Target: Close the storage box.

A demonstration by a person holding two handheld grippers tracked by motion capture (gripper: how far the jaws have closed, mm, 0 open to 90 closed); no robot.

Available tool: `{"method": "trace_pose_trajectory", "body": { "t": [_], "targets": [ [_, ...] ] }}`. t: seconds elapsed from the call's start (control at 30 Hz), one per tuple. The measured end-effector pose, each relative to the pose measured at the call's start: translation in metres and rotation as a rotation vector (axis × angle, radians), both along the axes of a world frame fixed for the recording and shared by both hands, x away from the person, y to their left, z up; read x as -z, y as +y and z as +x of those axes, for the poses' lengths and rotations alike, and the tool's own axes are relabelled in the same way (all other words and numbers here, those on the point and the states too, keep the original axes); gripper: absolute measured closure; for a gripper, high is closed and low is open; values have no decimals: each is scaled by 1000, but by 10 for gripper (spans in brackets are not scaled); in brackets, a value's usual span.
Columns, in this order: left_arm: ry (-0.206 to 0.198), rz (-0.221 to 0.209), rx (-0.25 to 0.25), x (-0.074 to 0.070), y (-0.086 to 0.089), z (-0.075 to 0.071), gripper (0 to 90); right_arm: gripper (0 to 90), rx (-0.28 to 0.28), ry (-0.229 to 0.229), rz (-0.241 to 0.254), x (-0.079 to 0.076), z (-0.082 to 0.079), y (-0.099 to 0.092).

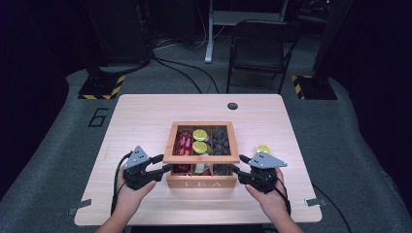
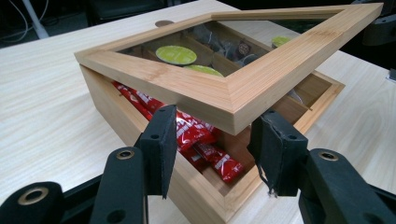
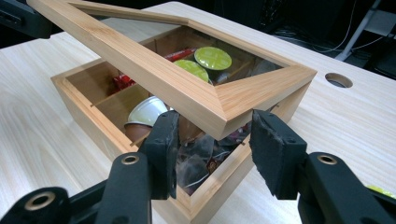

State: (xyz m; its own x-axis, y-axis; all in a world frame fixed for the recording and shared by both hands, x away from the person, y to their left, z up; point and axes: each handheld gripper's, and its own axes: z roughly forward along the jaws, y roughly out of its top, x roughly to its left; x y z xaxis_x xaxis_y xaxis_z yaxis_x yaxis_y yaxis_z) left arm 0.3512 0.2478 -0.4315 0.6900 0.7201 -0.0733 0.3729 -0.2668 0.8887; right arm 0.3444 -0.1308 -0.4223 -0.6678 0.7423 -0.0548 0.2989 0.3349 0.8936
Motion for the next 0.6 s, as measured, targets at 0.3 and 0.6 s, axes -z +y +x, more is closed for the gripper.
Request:
{"method": "trace_pose_trajectory", "body": {
  "t": [0.3, 0.6],
  "targets": [
    [12, -25, -9, 14, -1, -5, 568, 529, 6, 15, -1, 10, -3, 0],
    [8, -17, 5, 23, 0, -9, 558, 529, 7, 19, -7, 21, -7, 0]
  ]
}}
